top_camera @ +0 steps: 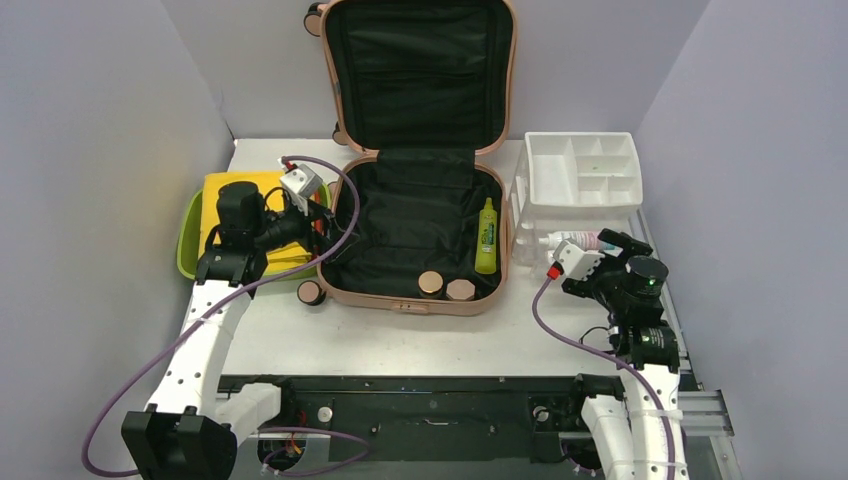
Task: Open, take out, and arrange the luggage
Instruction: Close the drawer in the storage box, then open the drawer in the storage box.
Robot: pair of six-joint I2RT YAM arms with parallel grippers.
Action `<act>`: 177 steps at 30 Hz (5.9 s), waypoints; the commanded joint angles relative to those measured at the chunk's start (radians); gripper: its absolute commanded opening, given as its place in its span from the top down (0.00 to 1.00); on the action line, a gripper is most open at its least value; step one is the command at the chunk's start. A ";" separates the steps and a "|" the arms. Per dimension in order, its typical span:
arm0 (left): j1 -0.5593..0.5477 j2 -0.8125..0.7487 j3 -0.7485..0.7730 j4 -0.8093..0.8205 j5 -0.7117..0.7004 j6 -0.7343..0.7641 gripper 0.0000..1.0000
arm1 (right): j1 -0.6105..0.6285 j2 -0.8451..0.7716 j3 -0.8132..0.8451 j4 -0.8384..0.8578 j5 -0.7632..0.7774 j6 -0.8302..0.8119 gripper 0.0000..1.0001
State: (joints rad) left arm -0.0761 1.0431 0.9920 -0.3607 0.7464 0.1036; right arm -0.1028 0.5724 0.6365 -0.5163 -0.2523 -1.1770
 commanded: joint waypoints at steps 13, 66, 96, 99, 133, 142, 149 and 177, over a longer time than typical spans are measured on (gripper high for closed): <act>0.009 0.029 0.007 0.015 0.003 0.070 0.04 | 0.034 0.031 -0.061 0.184 0.006 -0.108 0.07; 0.009 0.056 -0.041 0.005 -0.009 0.192 0.04 | 0.142 0.528 -0.011 1.003 0.229 -0.057 0.06; -0.008 0.064 -0.019 -0.003 0.039 0.257 0.04 | 0.113 0.834 0.328 0.710 0.304 -0.212 0.11; -0.017 0.067 -0.010 -0.004 0.034 0.269 0.04 | 0.107 0.828 0.317 0.741 0.309 -0.202 0.11; -0.057 0.070 -0.004 0.011 0.023 0.289 0.04 | -0.034 0.882 0.393 0.888 0.083 0.179 0.08; -0.058 0.050 -0.003 0.007 0.030 0.290 0.04 | -0.019 0.795 0.363 0.853 0.099 0.220 0.07; -0.073 0.036 -0.001 -0.031 0.024 0.308 0.04 | -0.068 0.638 0.426 0.354 -0.082 0.216 0.07; -0.522 0.829 0.586 -0.559 -0.215 0.822 0.04 | 0.002 0.989 0.970 -0.648 -0.153 -0.222 0.07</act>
State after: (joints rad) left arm -0.5968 1.8263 1.4994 -0.8024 0.4904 0.8116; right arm -0.1097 1.5105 1.5089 -0.9741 -0.4122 -1.2434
